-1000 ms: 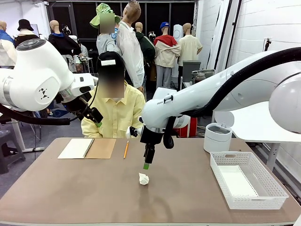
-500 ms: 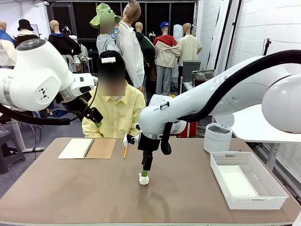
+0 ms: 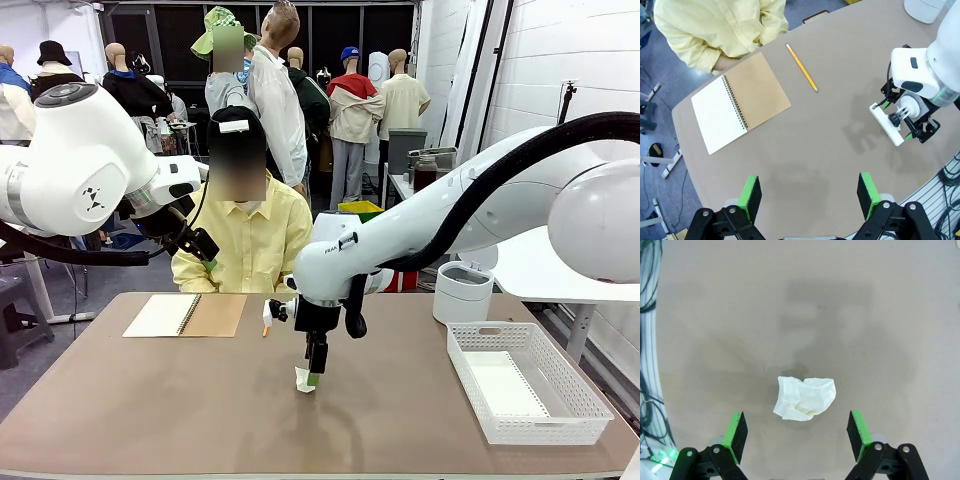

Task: Sort the paper based on its condition.
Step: If a person hands you a paper, place it in the Organizing basket , and if it's crumpled, put it in the Trash can.

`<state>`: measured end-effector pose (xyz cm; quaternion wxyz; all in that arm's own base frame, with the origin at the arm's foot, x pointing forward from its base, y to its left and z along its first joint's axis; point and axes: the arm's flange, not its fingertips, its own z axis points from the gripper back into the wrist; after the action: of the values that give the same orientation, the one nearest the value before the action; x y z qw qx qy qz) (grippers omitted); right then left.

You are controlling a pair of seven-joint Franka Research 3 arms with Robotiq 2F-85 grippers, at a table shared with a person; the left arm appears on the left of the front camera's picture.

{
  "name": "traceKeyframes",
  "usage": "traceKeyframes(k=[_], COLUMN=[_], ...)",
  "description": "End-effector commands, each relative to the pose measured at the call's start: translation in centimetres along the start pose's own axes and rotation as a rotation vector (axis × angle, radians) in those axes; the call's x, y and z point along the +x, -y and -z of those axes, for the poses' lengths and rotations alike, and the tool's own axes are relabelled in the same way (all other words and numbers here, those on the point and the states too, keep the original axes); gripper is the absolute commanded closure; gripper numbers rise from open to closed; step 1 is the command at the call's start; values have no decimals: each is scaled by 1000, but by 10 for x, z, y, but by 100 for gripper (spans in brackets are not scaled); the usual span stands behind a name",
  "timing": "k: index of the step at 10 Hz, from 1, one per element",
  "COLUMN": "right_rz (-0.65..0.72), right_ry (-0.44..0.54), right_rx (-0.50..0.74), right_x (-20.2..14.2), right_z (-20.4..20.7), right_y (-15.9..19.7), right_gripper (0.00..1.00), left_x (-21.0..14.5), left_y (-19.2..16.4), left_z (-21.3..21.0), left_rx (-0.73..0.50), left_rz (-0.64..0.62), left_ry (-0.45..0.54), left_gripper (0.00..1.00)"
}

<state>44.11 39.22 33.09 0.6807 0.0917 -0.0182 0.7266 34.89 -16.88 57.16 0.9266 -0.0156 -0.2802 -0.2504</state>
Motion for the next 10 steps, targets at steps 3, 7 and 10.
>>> traceKeyframes(k=[3, 7, 10], right_rz=[7, 12, 11], right_ry=[-9, -9, -11], right_rx=[-49, -45, -40], right_x=[2, 1, 3], right_z=[11, 19, 26], right_y=[-3, 2, 7], right_gripper=[0, 0, 0], left_x=[-1, -1, -1], left_y=[-1, -1, -1], left_z=[-1, -1, -1], left_rx=[3, 3, 3], left_rz=[6, 6, 6], left_ry=[1, 1, 1], left_gripper=[0, 0, 0])
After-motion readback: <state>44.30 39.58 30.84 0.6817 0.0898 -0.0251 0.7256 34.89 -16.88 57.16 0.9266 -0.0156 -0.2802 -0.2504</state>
